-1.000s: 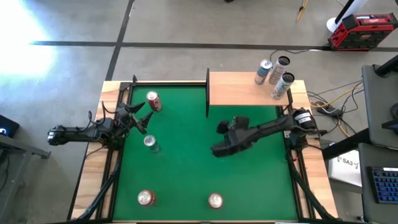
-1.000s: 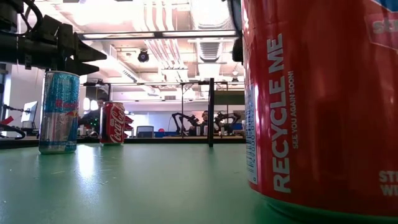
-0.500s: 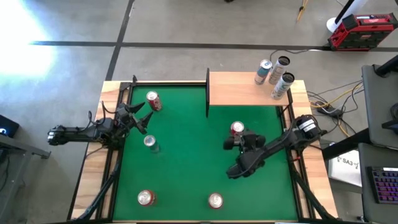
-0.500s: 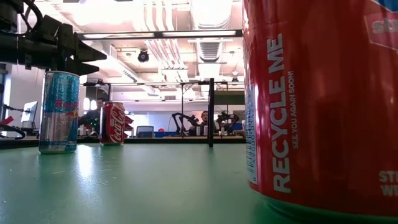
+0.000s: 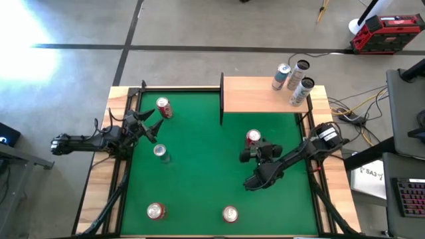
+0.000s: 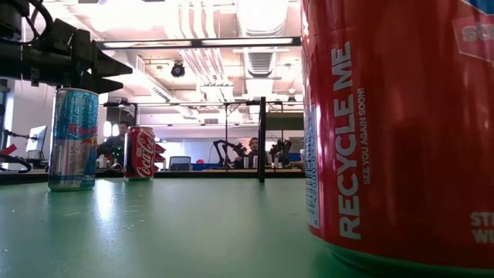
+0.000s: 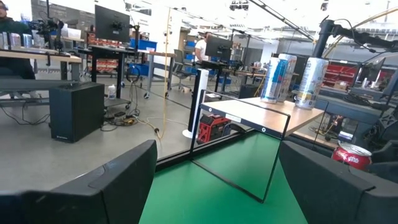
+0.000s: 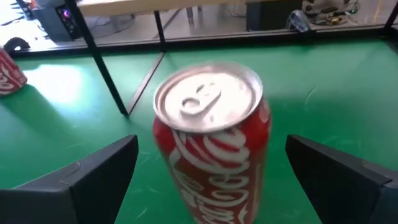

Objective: Place canned beverage on shelf
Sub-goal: Put the bottom red white soda can on the shelf

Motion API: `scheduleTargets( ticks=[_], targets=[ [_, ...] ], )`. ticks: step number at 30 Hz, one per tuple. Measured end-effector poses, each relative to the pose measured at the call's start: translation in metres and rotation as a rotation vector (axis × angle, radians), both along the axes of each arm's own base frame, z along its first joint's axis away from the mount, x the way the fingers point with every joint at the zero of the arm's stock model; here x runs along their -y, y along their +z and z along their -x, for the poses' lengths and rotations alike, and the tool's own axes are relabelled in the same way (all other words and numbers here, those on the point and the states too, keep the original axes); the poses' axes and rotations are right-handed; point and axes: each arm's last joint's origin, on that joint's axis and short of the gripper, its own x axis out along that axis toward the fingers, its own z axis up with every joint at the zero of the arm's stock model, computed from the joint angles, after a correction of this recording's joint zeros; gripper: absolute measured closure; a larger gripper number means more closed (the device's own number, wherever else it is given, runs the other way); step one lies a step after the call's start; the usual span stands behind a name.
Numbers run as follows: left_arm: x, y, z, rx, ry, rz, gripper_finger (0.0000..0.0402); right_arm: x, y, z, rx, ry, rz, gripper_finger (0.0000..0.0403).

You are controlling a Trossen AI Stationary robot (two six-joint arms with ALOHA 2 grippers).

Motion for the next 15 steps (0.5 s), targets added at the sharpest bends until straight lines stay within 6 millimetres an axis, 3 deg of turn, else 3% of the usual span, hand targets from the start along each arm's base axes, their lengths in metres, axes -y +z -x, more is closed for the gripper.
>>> scheduleTargets(
  ticks=[10, 15],
  targets=[
    [0.0, 0.0, 0.0, 0.001, 0.0, 0.0, 0.0078, 0.003, -0.038, -0.002, -0.029, 0.021, 0.125, 0.0003],
    [0.0, 0.0, 0.0, 0.0, 0.001, 0.0, 0.0078, 0.016, -0.056, -0.012, -0.069, -0.033, 0.147, 0.0003]
  ],
)
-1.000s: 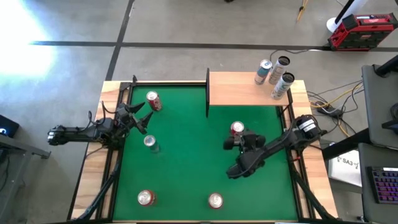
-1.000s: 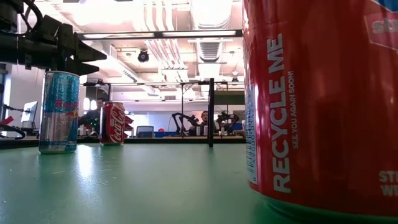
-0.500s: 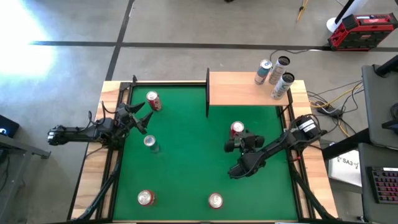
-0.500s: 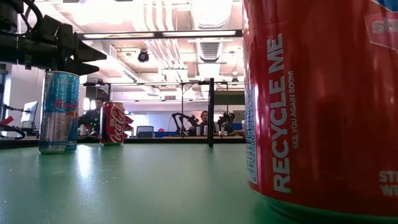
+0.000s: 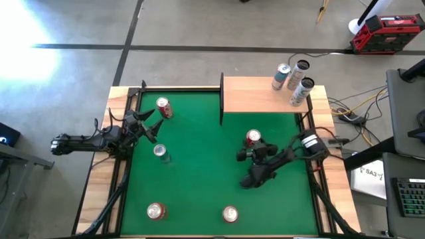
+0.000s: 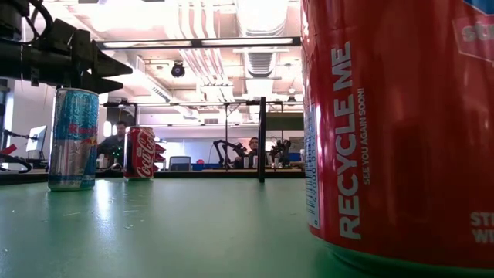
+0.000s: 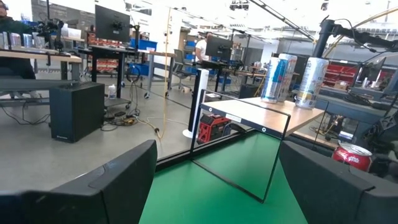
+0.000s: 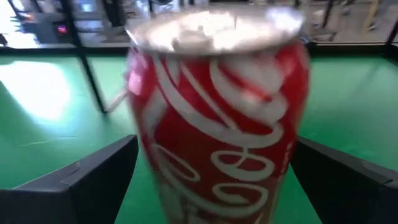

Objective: Place canned beverage on shelf
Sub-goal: Put the bottom red white soda can on the shelf

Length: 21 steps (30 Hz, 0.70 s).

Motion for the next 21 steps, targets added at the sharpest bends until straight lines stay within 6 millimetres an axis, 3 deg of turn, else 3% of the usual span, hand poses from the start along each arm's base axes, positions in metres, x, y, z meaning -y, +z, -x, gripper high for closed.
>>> scheduleTargets(
  ticks=[10, 13, 17, 21],
  targets=[
    [0.0, 0.0, 0.0, 0.0, 0.0, 0.0, 0.0078, 0.013, 0.0, -0.027, -0.063, -0.088, -0.015, 0.0012],
    [0.0, 0.0, 0.0, 0.0, 0.0, 0.0, 0.0078, 0.012, 0.0, -0.028, -0.084, -0.095, -0.033, 0.0039],
    [0.0, 0.0, 0.0, 0.001, 0.0, 0.0, 0.0078, 0.01, 0.0, -0.027, -0.062, -0.099, -0.038, 0.0108],
    [0.0, 0.0, 0.0, 0.0, 0.0, 0.0, 0.0078, 0.009, 0.002, -0.028, -0.016, -0.115, -0.042, 0.0114]
  ],
)
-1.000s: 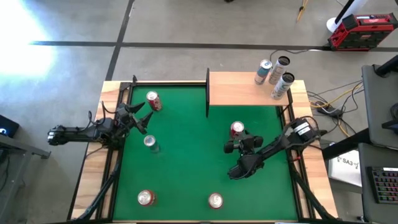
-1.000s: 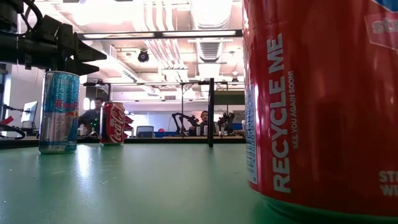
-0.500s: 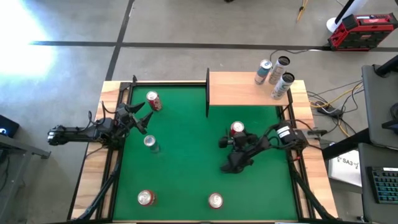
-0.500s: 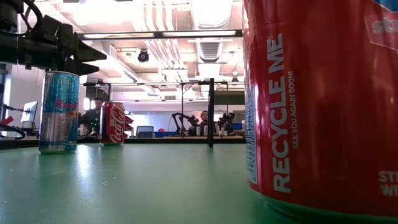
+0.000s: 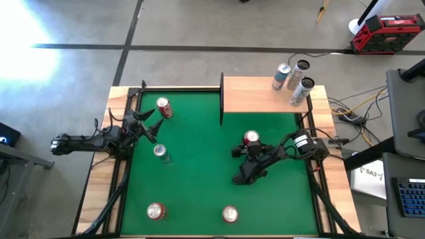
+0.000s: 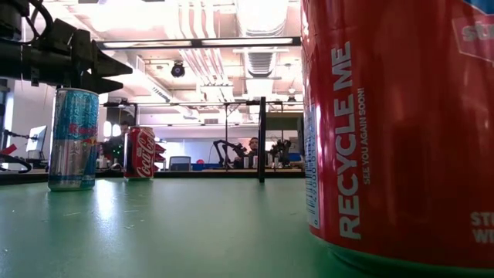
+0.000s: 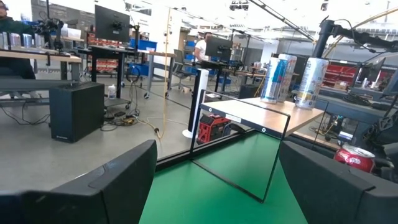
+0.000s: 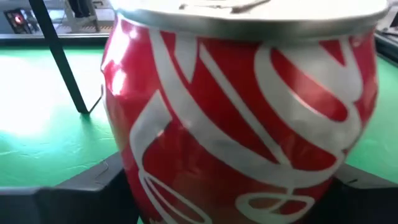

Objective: Place canned beverage on shelf
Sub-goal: Put the bottom red white soda can on the shelf

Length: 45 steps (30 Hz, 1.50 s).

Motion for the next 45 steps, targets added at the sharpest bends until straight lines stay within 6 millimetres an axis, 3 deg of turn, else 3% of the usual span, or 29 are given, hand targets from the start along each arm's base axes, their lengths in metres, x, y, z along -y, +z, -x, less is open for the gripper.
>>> scheduleTargets(
  ticks=[6, 11, 16, 24, 29, 35, 39, 45],
  targets=[
    [0.0, 0.0, 0.0, 0.0, -0.001, 0.0, 0.0078, -0.002, 0.01, -0.008, 0.0, -0.012, -0.006, 0.0114],
    [0.0, 0.0, 0.0, 0.0, 0.0, 0.0, 0.0078, -0.003, 0.03, -0.016, -0.042, -0.043, -0.007, 0.0114],
    [0.0, 0.0, 0.0, 0.0, 0.0, 0.0, 0.0078, -0.006, 0.058, -0.022, 0.034, -0.068, -0.025, 0.0114],
    [0.0, 0.0, 0.0, -0.001, -0.001, 0.0, 0.0078, 0.0, 0.124, -0.013, 0.148, -0.048, -0.103, 0.0114],
    [0.0, 0.0, 0.0, -0.001, -0.001, 0.0, 0.0078, 0.025, 0.164, -0.001, 0.096, -0.029, -0.115, 0.0114],
    [0.0, 0.0, 0.0, -0.001, -0.001, 0.0, 0.0078, 0.068, 0.195, 0.013, -0.007, -0.061, -0.123, 0.0114],
    [0.0, 0.0, 0.0, -0.001, -0.001, 0.0, 0.0078, 0.096, 0.201, 0.017, -0.008, -0.133, -0.095, 0.0114],
    [0.0, 0.0, 0.0, -0.001, 0.0, 0.0, 0.0078, 0.127, 0.195, 0.011, -0.022, -0.195, -0.005, 0.0082]
  ],
)
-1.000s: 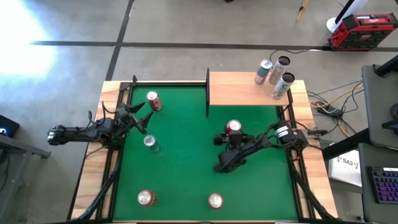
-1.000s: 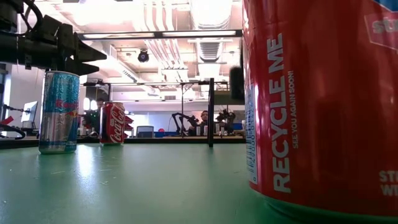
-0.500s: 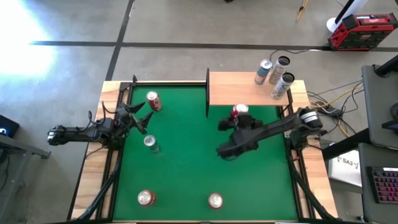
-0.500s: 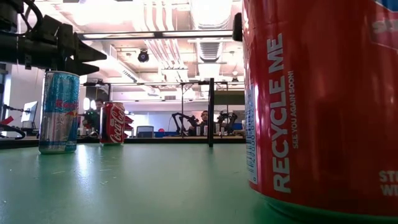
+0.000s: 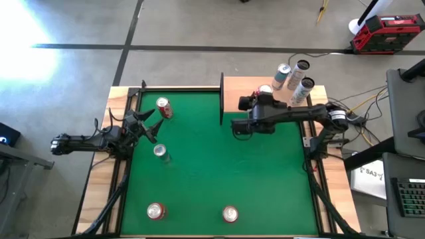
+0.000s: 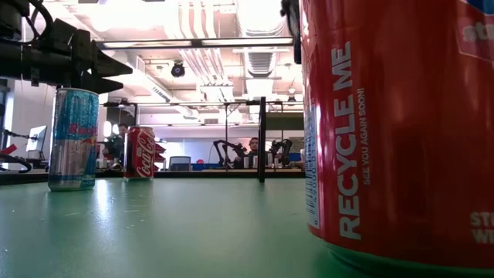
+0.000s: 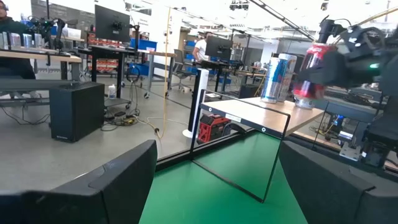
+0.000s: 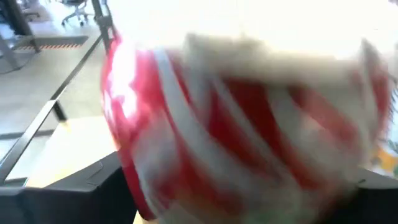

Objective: Place canned beverage on shelf
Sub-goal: Put the bottom red white soda can on the shelf

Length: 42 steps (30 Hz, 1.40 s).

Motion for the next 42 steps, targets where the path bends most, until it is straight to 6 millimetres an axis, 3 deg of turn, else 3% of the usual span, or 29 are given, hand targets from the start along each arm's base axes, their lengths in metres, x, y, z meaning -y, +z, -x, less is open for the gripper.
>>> scheduleTargets(
  ticks=[9, 17, 25, 34, 42],
  targets=[
    [0.0, 0.0, 0.0, 0.0, 0.001, 0.0, 0.0078, 0.029, -0.006, -0.004, 0.045, -0.079, 0.001, 0.011],
    [0.0, 0.0, 0.0, 0.0, 0.0, 0.0, 0.0078, 0.029, -0.007, -0.005, 0.03, -0.073, -0.018, 0.0087],
    [0.0, 0.0, 0.0, 0.0, 0.0, 0.0, 0.0078, 0.032, -0.006, -0.004, 0.034, -0.081, 0.0, 0.0098],
    [0.0, 0.0, 0.0, 0.0, 0.0, 0.0, 0.0078, 0.029, -0.007, -0.005, 0.04, -0.074, -0.026, 0.0041],
    [0.0, 0.0, 0.0, 0.0, 0.0, 0.0, 0.0078, 0.022, -0.009, -0.007, 0.064, -0.071, -0.104, 0.0034]
  ],
)
